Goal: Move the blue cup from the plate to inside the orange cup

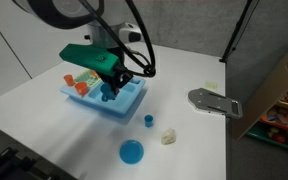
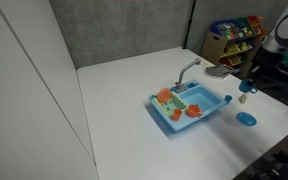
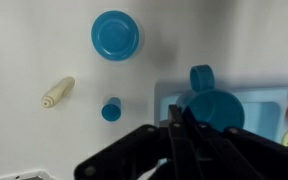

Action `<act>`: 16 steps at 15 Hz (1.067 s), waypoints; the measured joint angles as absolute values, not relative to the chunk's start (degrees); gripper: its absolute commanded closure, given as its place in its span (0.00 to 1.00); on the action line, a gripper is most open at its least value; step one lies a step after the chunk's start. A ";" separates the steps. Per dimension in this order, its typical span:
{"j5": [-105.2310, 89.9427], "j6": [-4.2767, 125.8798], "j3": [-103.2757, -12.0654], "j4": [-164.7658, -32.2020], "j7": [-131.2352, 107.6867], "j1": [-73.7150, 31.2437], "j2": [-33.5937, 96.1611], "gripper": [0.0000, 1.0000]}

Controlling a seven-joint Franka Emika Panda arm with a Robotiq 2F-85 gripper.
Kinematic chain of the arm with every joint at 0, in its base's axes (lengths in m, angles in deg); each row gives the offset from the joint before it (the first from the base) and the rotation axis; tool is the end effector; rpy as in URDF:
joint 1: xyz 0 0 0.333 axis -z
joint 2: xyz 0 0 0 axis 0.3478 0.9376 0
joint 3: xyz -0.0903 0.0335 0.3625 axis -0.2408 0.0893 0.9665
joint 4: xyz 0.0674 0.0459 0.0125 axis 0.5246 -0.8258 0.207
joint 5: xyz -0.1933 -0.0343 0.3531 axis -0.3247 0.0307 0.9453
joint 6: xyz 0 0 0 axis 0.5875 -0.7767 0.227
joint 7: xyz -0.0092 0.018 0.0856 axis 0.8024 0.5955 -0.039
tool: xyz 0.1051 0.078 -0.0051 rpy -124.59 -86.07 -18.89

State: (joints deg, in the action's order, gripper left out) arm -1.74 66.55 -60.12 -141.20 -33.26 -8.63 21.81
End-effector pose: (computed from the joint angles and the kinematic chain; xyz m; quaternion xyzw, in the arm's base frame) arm 0.4933 -0.1607 0.3004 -0.9994 0.0307 0.0116 0.0137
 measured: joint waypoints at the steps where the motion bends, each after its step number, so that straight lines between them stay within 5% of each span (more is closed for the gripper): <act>1: -1.74 66.55 -60.13 -141.20 -33.26 -8.63 21.81 0.97; 16: -2.02 62.84 -57.93 -138.62 -33.26 -13.79 21.11 0.97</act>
State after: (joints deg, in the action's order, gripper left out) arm -2.02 62.84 -57.93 -138.62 -33.26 -13.79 21.11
